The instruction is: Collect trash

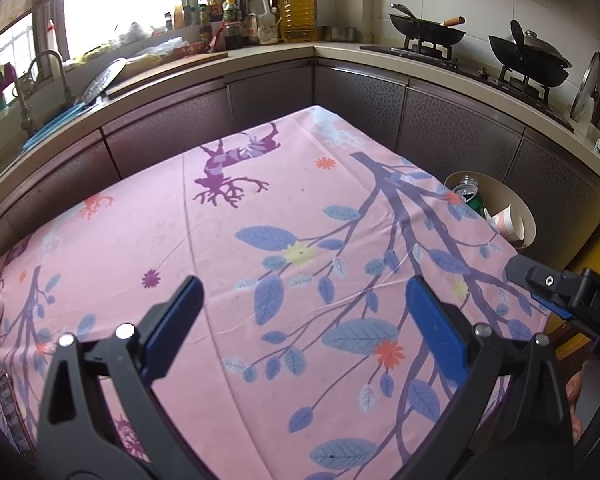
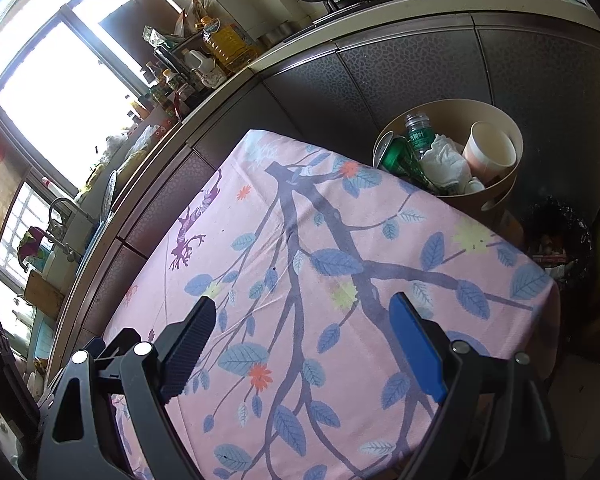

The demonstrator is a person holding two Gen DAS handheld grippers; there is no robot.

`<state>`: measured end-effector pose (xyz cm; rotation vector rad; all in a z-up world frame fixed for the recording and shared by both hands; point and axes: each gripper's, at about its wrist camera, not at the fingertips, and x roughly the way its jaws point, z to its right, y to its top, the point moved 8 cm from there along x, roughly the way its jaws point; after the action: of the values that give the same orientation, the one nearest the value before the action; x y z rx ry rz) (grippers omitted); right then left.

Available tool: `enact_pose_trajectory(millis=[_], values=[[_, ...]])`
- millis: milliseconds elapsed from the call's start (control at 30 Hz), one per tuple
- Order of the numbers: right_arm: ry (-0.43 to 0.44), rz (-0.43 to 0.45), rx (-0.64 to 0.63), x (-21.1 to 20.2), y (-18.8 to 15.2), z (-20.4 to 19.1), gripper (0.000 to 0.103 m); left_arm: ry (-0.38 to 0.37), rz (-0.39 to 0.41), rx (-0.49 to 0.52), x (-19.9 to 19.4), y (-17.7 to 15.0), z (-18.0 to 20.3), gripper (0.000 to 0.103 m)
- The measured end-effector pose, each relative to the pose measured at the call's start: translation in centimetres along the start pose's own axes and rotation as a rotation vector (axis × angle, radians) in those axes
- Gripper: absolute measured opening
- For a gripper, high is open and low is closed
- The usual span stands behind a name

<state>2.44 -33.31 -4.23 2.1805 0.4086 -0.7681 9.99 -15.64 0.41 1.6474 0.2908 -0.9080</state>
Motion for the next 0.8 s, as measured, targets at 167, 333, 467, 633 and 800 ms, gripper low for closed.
enact_pose_trajectory(millis=[167,333,467,633,800], values=[[0.001,-0.007,-0.002,0.05,-0.18,-0.01,0.085,-0.002,-0.002,-0.003,-0.01,-0.13,0.06,0.097],[0.003,-0.007,-0.004,0.02,-0.26,-0.12,0.085,-0.002,-0.004,-0.007,0.07,-0.21,-0.04,0.097],[0.002,-0.011,-0.003,0.08,-0.43,-0.15,0.085,-0.001,-0.005,-0.005,0.08,-0.21,-0.02,0.097],[0.004,-0.018,-0.003,0.18,-0.69,-0.31,0.085,0.004,-0.006,-0.004,0.15,-0.49,-0.3,0.097],[0.001,-0.021,-0.003,0.32,-0.84,-0.2,0.085,0.026,-0.017,-0.002,0.52,-0.98,-0.85,0.097]])
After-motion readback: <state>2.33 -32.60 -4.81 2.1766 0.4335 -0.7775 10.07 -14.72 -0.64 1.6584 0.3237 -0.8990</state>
